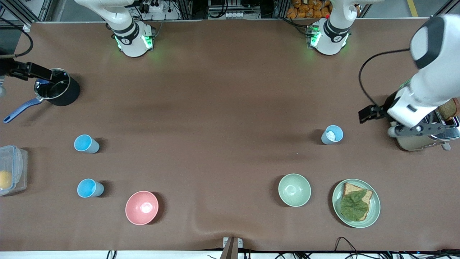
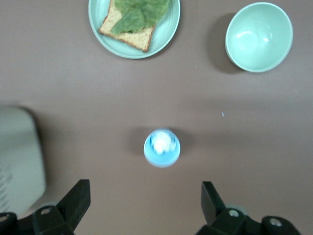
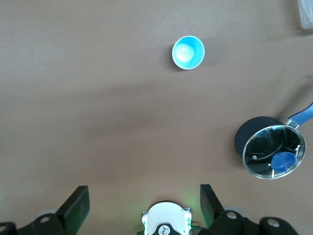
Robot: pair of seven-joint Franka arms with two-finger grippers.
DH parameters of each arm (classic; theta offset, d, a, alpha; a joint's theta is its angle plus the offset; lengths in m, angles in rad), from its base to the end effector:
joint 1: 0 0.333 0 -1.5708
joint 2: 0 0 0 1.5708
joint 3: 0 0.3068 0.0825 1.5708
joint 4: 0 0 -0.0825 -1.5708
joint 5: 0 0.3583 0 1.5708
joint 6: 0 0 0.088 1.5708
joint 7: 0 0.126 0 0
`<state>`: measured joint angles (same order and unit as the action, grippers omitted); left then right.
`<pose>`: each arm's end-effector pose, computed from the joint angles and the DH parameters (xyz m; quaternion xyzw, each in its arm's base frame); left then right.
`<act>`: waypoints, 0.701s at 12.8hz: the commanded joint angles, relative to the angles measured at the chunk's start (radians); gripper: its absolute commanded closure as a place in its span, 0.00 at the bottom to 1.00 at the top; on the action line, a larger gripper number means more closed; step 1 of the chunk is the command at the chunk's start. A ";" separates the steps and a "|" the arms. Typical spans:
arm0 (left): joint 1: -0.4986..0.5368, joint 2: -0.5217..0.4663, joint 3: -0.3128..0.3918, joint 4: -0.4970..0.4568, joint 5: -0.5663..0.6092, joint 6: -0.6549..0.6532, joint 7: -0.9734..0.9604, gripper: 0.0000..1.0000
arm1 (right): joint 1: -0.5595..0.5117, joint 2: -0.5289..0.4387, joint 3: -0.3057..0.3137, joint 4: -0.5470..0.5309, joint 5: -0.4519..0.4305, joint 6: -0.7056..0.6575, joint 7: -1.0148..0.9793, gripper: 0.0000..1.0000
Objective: Stack blue cups with both arms
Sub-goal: 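Reach the left gripper toward the blue cup while the right gripper moves out, then grasp a blue cup with the left gripper while the right gripper grasps another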
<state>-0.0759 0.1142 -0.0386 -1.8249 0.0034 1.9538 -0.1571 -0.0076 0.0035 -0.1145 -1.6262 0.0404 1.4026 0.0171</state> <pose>0.5671 -0.0643 0.4517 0.9998 0.0208 0.0072 0.0016 0.5004 -0.0557 0.5583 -0.9910 0.0680 0.1121 0.0259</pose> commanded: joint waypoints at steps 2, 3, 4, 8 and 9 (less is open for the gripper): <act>0.007 0.007 -0.007 -0.319 0.021 0.424 0.011 0.00 | -0.034 0.211 0.002 0.016 -0.051 0.165 -0.016 0.00; 0.008 0.042 -0.007 -0.348 0.023 0.489 0.016 0.00 | -0.054 0.258 0.004 0.011 -0.051 0.224 -0.017 0.00; 0.010 0.071 -0.006 -0.352 0.024 0.503 0.036 0.00 | -0.061 0.316 0.002 0.009 -0.053 0.278 -0.019 0.00; 0.044 0.085 -0.007 -0.405 0.026 0.504 0.071 0.00 | -0.095 0.460 0.004 -0.023 -0.048 0.462 -0.049 0.00; 0.039 0.099 -0.007 -0.409 0.026 0.505 0.071 0.00 | -0.092 0.464 0.004 -0.040 -0.048 0.467 -0.049 0.00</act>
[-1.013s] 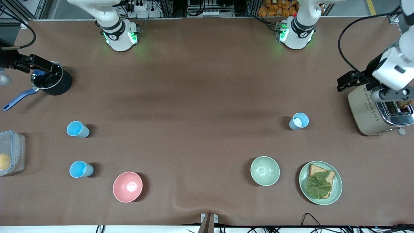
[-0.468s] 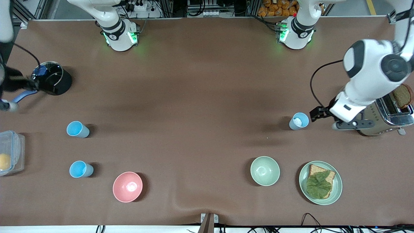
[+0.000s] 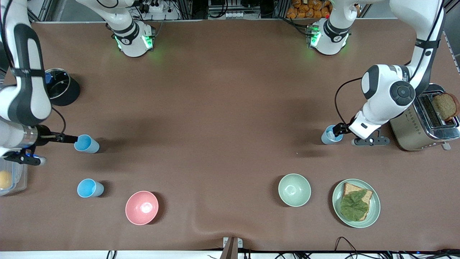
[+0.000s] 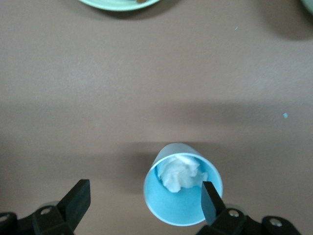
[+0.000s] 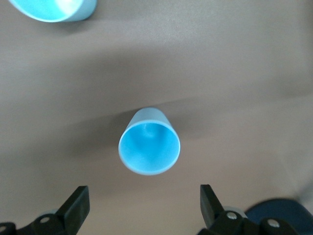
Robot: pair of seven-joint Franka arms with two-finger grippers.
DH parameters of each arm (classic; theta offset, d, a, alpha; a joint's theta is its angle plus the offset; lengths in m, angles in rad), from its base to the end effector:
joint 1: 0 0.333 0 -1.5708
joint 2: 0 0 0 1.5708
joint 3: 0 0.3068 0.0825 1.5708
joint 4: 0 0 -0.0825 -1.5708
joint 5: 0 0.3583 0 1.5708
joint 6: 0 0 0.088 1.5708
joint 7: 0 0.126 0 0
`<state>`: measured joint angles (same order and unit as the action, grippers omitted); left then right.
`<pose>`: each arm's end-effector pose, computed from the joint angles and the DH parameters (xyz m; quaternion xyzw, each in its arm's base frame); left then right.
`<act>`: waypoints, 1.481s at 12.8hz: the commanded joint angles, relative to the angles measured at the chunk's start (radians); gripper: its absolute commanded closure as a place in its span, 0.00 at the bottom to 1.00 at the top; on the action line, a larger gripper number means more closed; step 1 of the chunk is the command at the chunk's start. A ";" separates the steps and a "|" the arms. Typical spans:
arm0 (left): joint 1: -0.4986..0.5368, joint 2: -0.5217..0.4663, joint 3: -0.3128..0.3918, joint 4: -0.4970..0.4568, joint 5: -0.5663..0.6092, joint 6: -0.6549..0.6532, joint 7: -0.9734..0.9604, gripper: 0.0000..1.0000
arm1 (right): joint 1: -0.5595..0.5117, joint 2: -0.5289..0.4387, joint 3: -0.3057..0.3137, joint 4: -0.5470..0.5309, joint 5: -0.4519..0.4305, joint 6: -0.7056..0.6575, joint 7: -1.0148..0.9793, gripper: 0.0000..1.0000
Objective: Stack blue cups with both arms
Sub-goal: 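Grasp a blue cup with the left gripper while the right gripper grasps another, then lift the blue cup with the left gripper and carry it toward the table center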
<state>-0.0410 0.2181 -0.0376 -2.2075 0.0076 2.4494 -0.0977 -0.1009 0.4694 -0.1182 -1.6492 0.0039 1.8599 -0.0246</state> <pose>0.5337 -0.0419 0.2747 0.9999 0.0071 0.0118 0.0026 0.6009 -0.1267 0.3105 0.9870 -0.0942 -0.1295 0.0098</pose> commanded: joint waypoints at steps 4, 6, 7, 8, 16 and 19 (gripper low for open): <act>0.003 0.049 -0.010 -0.026 0.022 0.013 0.010 0.29 | 0.026 0.008 0.011 -0.162 -0.010 0.160 -0.008 0.00; 0.004 0.069 -0.008 -0.024 0.022 0.029 0.010 0.53 | 0.036 0.011 0.011 -0.194 -0.009 0.218 -0.006 0.00; 0.004 0.073 -0.010 -0.024 0.022 0.033 0.010 0.73 | 0.036 0.017 0.011 -0.196 -0.010 0.222 -0.006 0.00; 0.000 0.073 -0.010 -0.023 0.022 0.033 0.010 1.00 | 0.036 0.032 0.011 -0.196 -0.009 0.234 -0.006 0.00; -0.113 0.104 -0.242 0.150 0.015 -0.055 -0.446 1.00 | 0.032 0.046 0.011 -0.207 -0.015 0.297 -0.034 1.00; -0.288 0.202 -0.237 0.285 0.021 -0.088 -0.733 1.00 | 0.035 0.034 0.011 -0.205 -0.015 0.285 -0.057 1.00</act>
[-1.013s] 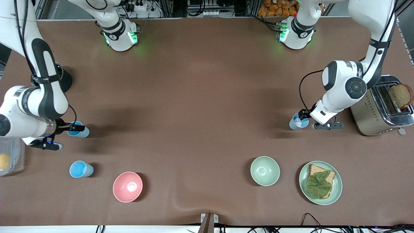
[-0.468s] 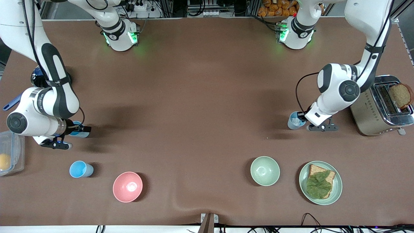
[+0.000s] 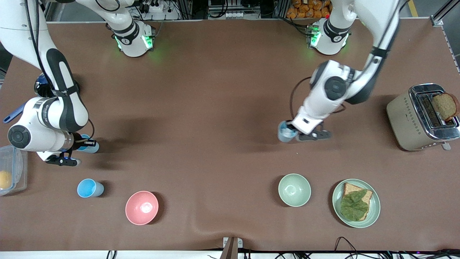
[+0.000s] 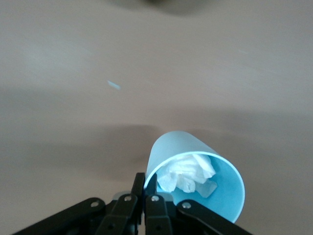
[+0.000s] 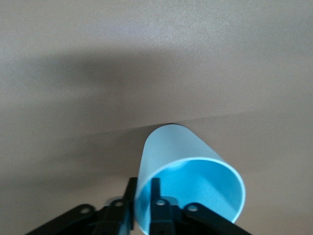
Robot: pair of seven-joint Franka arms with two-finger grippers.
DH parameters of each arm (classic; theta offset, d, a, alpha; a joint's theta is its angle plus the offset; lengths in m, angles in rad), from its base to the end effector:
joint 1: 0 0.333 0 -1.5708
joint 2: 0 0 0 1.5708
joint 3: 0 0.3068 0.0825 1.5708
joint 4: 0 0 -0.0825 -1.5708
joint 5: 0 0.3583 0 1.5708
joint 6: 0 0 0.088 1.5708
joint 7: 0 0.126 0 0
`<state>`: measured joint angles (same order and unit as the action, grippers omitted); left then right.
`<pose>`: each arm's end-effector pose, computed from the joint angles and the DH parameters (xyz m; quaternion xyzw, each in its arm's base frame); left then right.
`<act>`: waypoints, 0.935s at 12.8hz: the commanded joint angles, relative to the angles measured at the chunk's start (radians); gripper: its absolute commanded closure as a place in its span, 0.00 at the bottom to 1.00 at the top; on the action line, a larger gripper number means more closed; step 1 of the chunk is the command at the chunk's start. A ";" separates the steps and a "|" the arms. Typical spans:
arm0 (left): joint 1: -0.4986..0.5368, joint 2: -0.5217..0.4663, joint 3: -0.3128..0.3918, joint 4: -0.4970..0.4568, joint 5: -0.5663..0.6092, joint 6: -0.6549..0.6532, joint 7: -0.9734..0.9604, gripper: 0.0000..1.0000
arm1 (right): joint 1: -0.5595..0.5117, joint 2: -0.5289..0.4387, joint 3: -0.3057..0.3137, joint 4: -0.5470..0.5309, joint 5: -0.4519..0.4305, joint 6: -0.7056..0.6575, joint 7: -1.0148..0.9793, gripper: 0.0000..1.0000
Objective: Stack blue cups with both arms
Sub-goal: 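Lift the blue cup with the left gripper and carry it toward the table center, then carry the held blue cup with the right gripper toward the left gripper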
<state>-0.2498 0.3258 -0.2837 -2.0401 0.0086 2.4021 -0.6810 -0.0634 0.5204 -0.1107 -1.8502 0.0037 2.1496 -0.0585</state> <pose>0.5008 -0.2912 0.2837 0.9957 0.0787 -0.0036 0.0483 0.5830 -0.1000 0.2182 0.9922 -0.0543 -0.1111 0.0139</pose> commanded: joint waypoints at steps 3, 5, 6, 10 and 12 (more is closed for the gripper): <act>-0.224 0.205 0.017 0.245 0.036 -0.066 -0.378 1.00 | 0.039 -0.063 0.005 0.032 -0.014 -0.103 -0.020 1.00; -0.278 0.268 0.017 0.317 0.066 -0.067 -0.483 1.00 | 0.106 -0.068 0.005 0.106 -0.004 -0.233 0.052 1.00; -0.298 0.291 0.017 0.339 0.082 -0.066 -0.520 1.00 | 0.132 -0.068 0.008 0.129 -0.001 -0.270 0.107 1.00; -0.351 0.348 0.017 0.412 0.094 -0.067 -0.589 1.00 | 0.293 -0.057 0.009 0.248 0.048 -0.375 0.351 1.00; -0.368 0.348 0.017 0.413 0.094 -0.067 -0.591 1.00 | 0.385 -0.053 0.008 0.298 0.103 -0.405 0.501 1.00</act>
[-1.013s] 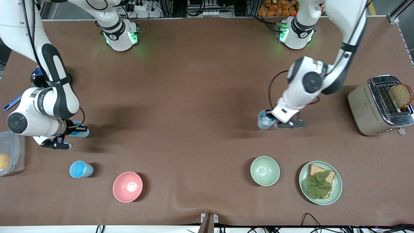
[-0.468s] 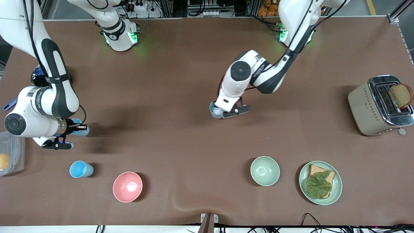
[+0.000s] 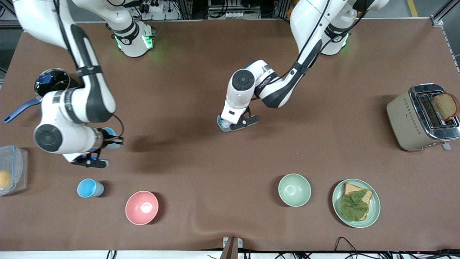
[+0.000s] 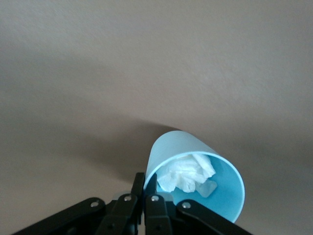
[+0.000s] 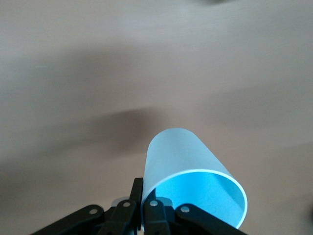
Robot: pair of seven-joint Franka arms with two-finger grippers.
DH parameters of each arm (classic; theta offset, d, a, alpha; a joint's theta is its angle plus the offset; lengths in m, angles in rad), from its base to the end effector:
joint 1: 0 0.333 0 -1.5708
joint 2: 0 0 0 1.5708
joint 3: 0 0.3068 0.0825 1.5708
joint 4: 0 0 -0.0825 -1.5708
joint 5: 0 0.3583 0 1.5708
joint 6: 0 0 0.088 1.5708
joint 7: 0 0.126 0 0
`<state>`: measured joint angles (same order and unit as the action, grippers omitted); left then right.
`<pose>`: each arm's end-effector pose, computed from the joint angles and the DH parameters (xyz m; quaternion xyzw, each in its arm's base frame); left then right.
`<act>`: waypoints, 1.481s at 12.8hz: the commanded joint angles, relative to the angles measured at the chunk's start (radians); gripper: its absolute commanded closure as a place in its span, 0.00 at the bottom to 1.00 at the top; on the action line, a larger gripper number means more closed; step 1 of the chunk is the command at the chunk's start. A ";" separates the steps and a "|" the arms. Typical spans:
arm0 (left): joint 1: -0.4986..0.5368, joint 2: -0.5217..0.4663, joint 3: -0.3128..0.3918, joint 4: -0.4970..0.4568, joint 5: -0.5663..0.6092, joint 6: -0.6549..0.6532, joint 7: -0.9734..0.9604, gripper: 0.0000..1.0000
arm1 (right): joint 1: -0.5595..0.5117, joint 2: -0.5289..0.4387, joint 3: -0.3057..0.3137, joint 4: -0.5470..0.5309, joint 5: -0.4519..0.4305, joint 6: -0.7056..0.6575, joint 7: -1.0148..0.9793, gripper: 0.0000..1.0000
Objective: Stack blue cups with both arms
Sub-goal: 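Carry the held blue cup with the right gripper toward the left gripper, then set the blue cup upright on the table and open the left gripper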
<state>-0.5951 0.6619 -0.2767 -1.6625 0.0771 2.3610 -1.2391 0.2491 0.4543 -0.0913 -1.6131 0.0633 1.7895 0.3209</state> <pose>0.4453 -0.4955 0.2302 0.9805 0.1861 -0.0329 0.0546 0.6036 0.1083 0.3299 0.9864 -0.0899 -0.1357 0.0236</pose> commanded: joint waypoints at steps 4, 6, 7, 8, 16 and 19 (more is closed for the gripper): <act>-0.046 0.010 0.010 0.035 0.027 -0.028 -0.056 1.00 | 0.162 -0.026 -0.010 0.091 0.159 -0.211 0.242 1.00; -0.046 0.011 0.010 0.035 0.030 -0.028 -0.054 1.00 | 0.214 -0.063 -0.002 0.093 0.162 -0.274 0.312 1.00; -0.046 0.011 0.010 0.035 0.030 -0.028 -0.054 1.00 | 0.254 -0.074 0.002 0.093 0.162 -0.285 0.364 1.00; -0.046 0.011 0.011 0.035 0.030 -0.028 -0.054 1.00 | 0.289 -0.077 0.004 0.093 0.164 -0.285 0.412 1.00; -0.037 0.011 0.013 -0.008 0.078 -0.055 -0.057 1.00 | 0.311 -0.077 -0.002 0.113 0.197 -0.283 0.461 1.00; -0.035 0.013 0.017 -0.008 0.102 -0.060 -0.080 0.00 | 0.314 -0.075 -0.002 0.113 0.197 -0.280 0.463 1.00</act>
<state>-0.6291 0.6746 -0.2650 -1.6610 0.1372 2.3104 -1.2830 0.5691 0.3903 -0.0979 -1.5025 0.2424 1.5158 0.7744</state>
